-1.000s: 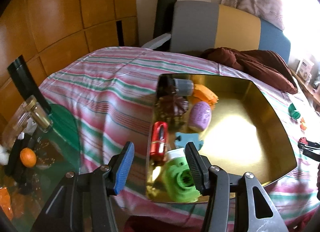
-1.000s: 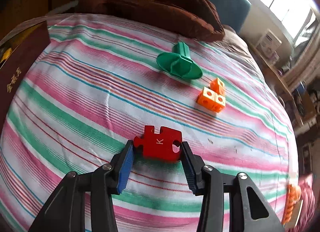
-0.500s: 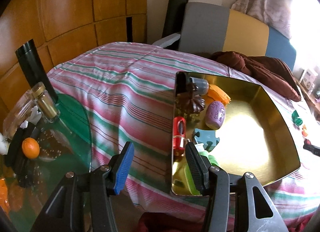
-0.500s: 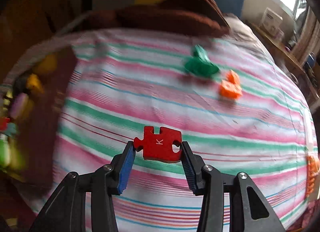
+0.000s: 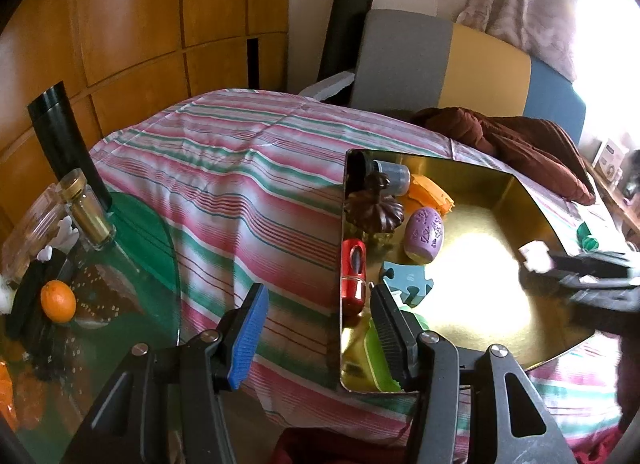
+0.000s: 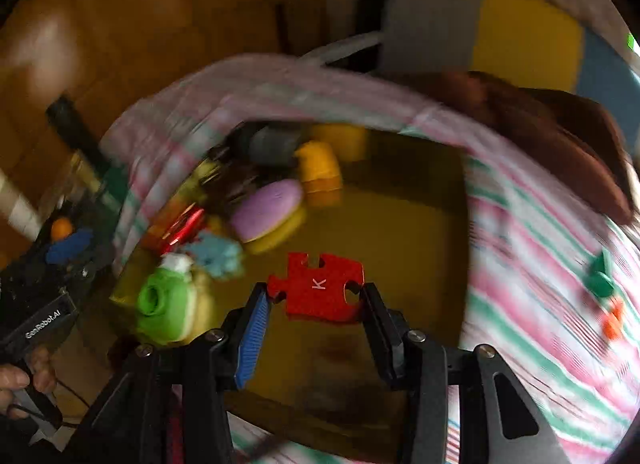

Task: Organize rigid objects
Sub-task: 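Carry the red puzzle piece into the gold tray and open the right tool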

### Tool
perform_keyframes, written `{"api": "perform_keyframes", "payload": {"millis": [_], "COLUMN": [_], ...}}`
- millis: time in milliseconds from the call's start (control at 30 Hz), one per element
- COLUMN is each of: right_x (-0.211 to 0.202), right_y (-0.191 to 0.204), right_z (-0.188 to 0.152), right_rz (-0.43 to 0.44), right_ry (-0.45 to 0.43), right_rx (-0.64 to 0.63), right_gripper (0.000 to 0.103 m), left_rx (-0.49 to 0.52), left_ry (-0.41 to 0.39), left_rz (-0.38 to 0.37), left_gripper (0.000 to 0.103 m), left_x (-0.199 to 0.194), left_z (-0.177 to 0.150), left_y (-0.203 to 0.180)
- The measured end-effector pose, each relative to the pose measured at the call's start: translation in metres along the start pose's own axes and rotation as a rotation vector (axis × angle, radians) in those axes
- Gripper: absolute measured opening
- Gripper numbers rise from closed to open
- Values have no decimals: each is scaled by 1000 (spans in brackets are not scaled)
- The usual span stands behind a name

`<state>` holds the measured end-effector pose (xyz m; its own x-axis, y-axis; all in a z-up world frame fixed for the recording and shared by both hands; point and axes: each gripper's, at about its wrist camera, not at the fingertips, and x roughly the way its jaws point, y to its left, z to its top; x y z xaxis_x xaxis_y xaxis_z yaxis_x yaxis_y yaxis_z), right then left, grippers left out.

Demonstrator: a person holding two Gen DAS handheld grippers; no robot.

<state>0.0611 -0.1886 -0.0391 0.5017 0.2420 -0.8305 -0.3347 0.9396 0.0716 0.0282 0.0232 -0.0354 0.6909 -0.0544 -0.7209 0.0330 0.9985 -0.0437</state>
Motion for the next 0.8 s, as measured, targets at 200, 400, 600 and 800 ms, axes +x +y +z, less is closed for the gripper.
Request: {"api": "perform_keyframes", "payload": {"millis": [200,400,600,800], "right_x": [44,61,61,40], "right_y": [28,33,33,24], "right_z": [5,-1,-7,-4], "right_rz": [23,122,151,151], "right_ry": [104,135,126,64], "right_rx": [-35,30,64,91], "right_gripper": [46,47,48,48], "left_rx": [-10,-11,-2,7], "left_ry": [13,21,17,6], "left_rz": [-1,-8,-4,-5], "left_gripper": [54,54,54,54], "left_x": [5,8,7,2], "left_z": [-2,-5,-5,-3], "left_y": [6,6,3,-1]}}
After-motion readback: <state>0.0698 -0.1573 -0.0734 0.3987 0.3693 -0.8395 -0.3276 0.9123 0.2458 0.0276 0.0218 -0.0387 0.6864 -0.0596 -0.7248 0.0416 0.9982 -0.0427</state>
